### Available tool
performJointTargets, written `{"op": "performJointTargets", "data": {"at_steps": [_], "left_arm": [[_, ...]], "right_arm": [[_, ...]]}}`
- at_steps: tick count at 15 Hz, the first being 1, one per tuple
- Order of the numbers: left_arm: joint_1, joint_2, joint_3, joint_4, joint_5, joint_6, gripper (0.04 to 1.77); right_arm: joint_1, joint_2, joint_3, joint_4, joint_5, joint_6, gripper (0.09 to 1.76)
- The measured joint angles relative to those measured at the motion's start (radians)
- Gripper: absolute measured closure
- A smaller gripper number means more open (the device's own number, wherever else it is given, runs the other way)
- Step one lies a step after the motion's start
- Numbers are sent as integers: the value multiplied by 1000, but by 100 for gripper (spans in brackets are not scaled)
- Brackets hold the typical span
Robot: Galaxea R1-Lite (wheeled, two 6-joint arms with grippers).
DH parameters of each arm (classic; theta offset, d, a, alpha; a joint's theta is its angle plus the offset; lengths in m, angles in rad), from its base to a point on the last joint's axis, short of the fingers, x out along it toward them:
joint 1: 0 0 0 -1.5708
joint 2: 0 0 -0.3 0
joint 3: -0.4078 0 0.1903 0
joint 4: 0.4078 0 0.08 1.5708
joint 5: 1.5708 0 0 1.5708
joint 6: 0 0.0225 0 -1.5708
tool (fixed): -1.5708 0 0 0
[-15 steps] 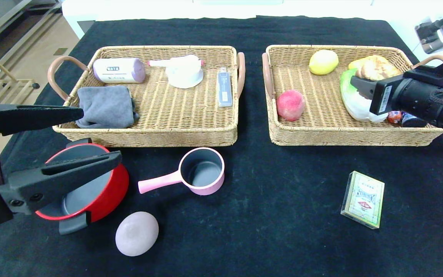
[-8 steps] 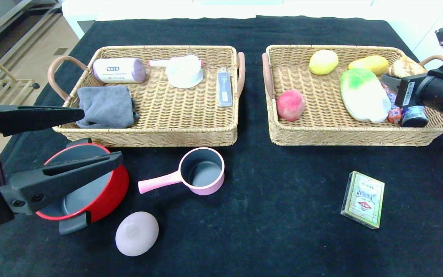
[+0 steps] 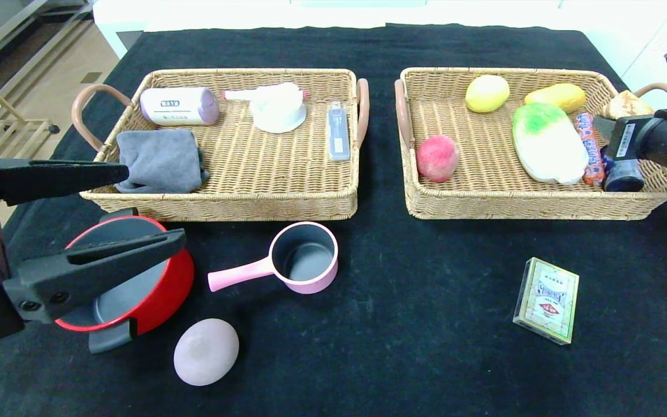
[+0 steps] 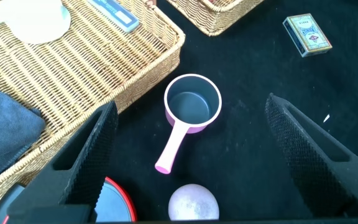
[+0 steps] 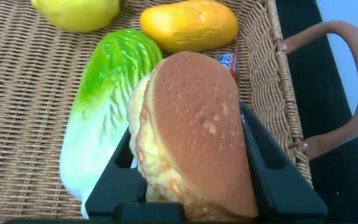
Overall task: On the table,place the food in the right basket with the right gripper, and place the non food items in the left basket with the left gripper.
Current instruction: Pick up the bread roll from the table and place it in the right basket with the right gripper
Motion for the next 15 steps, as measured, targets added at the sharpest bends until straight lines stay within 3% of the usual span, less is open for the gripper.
{"op": "performJointTargets", "data": {"at_steps": [3, 9, 15], "left_arm": [[0, 1, 1, 0, 0, 0, 9], [0, 1, 1, 0, 0, 0, 9], [0, 1, 1, 0, 0, 0, 9]], "right_arm": [[-3, 16, -3, -2, 1, 1, 103], [-4, 22, -6, -2, 0, 2, 57], [-5, 23, -6, -3, 0, 4, 34]]}}
